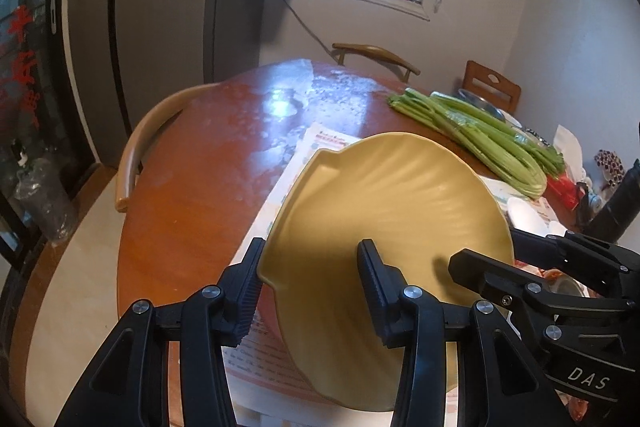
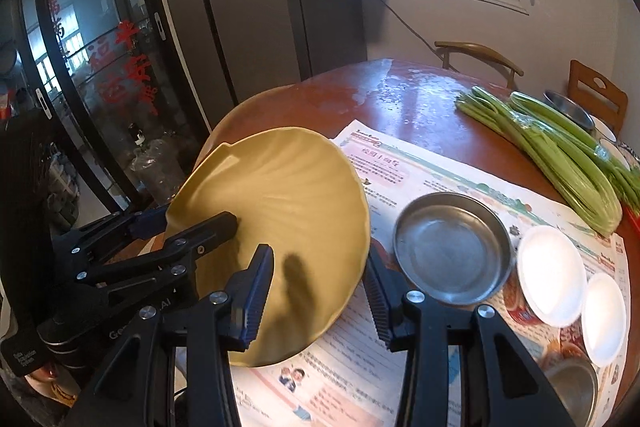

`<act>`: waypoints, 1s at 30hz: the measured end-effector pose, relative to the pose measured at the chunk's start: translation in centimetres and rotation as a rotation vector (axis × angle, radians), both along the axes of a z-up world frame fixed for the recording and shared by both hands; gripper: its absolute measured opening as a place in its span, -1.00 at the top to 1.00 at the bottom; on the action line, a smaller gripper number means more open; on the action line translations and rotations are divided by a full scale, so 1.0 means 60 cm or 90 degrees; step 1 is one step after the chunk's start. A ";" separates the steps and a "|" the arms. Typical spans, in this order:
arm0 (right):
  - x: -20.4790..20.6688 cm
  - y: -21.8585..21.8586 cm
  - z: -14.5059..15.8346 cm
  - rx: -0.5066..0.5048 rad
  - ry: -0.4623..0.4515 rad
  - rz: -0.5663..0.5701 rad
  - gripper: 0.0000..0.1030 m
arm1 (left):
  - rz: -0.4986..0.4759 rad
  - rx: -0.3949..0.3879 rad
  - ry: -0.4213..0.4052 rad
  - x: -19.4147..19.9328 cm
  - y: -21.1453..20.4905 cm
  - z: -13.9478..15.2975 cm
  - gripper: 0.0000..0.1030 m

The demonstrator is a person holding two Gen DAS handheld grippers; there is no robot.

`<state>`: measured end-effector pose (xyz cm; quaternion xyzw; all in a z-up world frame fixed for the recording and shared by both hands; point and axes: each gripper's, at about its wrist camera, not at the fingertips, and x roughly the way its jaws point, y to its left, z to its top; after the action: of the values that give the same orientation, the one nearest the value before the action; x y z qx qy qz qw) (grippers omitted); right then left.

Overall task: Organize plates and bowls
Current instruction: 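Lift the yellow plate and carry it over the pink plate, then lower the yellow plate onto the pink plate and open the left gripper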

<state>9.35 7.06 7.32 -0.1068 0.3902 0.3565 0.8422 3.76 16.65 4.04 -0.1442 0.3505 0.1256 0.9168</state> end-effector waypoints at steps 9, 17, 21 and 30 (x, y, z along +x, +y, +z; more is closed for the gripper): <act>0.028 0.034 -0.061 -0.023 0.042 -0.007 0.12 | -0.003 -0.005 0.032 0.029 0.020 -0.049 0.08; 0.051 0.041 -0.095 -0.029 0.067 -0.014 0.12 | -0.006 -0.007 0.055 0.047 0.020 -0.084 0.08; 0.058 0.047 -0.108 -0.036 0.071 -0.017 0.12 | -0.003 0.003 0.059 0.050 0.023 -0.093 0.08; 0.058 0.052 -0.118 -0.045 0.061 -0.024 0.12 | -0.010 -0.001 0.064 0.059 0.028 -0.109 0.07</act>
<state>12.82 10.17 0.26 -0.1119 0.4443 0.3316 0.8247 7.27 18.31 -2.51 -0.1359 0.3976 0.1255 0.8987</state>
